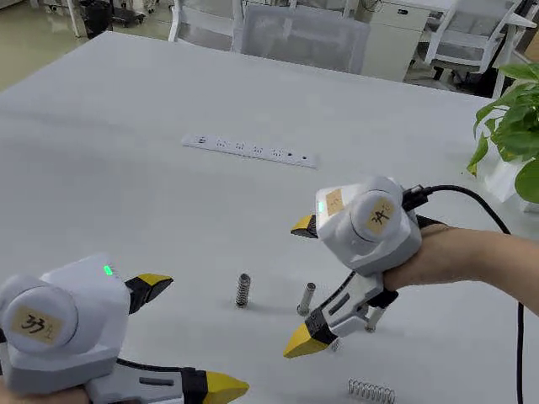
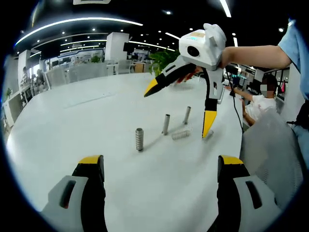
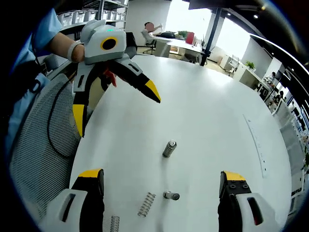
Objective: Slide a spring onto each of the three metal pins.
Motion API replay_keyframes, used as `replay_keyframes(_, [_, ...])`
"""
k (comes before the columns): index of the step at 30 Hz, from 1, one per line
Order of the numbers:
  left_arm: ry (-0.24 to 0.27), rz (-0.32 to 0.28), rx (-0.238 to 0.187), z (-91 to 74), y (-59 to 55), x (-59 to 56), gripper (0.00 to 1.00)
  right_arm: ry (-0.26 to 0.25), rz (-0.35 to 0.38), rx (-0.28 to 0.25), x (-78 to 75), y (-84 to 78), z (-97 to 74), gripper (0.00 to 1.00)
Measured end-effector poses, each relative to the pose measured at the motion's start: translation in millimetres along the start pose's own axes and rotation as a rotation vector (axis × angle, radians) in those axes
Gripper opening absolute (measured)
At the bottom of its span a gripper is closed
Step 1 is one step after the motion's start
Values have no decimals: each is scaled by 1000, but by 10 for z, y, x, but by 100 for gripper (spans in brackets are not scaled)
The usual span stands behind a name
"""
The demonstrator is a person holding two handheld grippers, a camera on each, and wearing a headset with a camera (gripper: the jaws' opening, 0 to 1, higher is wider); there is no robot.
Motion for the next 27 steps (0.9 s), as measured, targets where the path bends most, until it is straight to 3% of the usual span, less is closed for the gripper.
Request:
replay_keyframes(14, [-59, 49, 22, 87, 74, 17, 96, -124, 130, -104, 171, -327, -411, 100])
replay_keyframes(27, [-79, 57, 38, 133, 100, 69, 96, -225, 294, -135, 452, -751, -663, 100])
Point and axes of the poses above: the centre of the closed fingertips' face, and the gripper's own axes: z roughly forward along the fingers, x roughly to its left, y roughly out of its top, the point moved 9 cm from there along -z, roughly backward along the fingers, and after that the axes turned 4 degrees about -x, right-handed, at the moved point
